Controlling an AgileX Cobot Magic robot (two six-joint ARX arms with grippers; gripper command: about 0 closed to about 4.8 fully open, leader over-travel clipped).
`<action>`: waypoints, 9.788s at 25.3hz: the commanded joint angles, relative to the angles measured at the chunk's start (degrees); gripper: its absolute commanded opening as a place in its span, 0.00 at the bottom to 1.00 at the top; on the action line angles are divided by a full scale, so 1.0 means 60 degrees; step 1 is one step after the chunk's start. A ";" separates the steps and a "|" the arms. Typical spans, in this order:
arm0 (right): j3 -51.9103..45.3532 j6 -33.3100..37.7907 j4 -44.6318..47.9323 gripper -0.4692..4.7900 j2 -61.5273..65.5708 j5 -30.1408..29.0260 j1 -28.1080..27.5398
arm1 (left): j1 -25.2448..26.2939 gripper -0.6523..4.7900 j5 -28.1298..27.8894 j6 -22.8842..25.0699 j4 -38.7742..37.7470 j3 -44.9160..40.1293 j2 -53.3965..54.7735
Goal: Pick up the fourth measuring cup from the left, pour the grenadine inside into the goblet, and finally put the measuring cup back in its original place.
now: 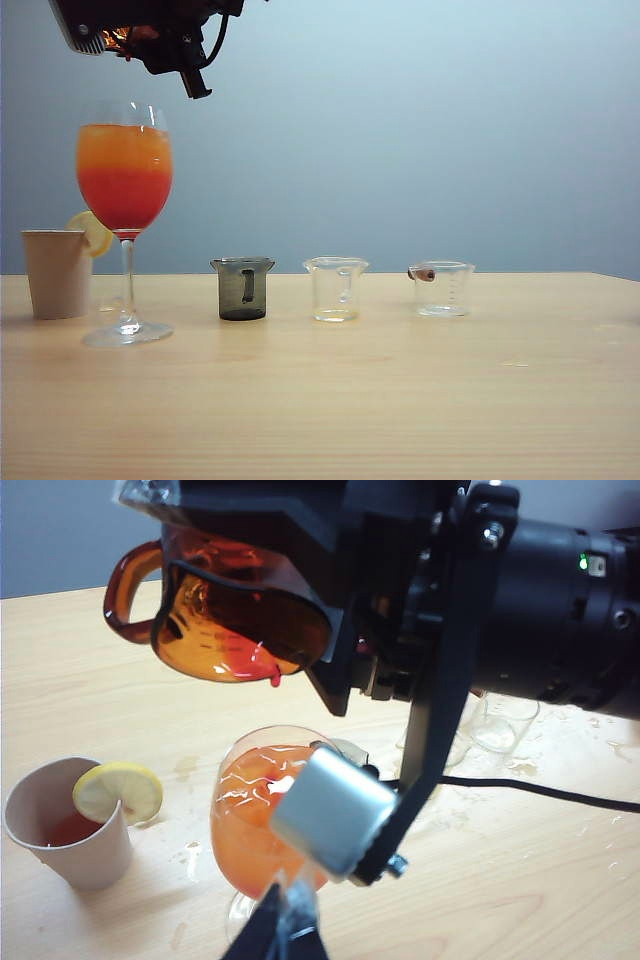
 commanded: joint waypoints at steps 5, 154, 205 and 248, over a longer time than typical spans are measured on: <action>0.0073 0.0004 0.0237 0.47 -0.0106 0.0022 0.0018 | 0.0007 0.11 0.0036 0.0004 0.0055 0.0025 -0.0015; -1.0127 1.9744 0.8087 0.92 0.0015 0.1949 -0.6451 | 0.0007 0.11 0.0036 0.0004 0.0055 0.0025 -0.0015; -1.1967 2.0440 0.7817 0.79 -0.1381 0.0510 -0.6451 | 0.0007 0.11 0.0040 0.0004 0.0051 0.0025 -0.0015; -1.4786 2.0236 0.2466 0.08 -1.0958 -0.1563 -0.6284 | 0.0007 0.11 0.0040 0.0004 0.0055 0.0025 -0.0015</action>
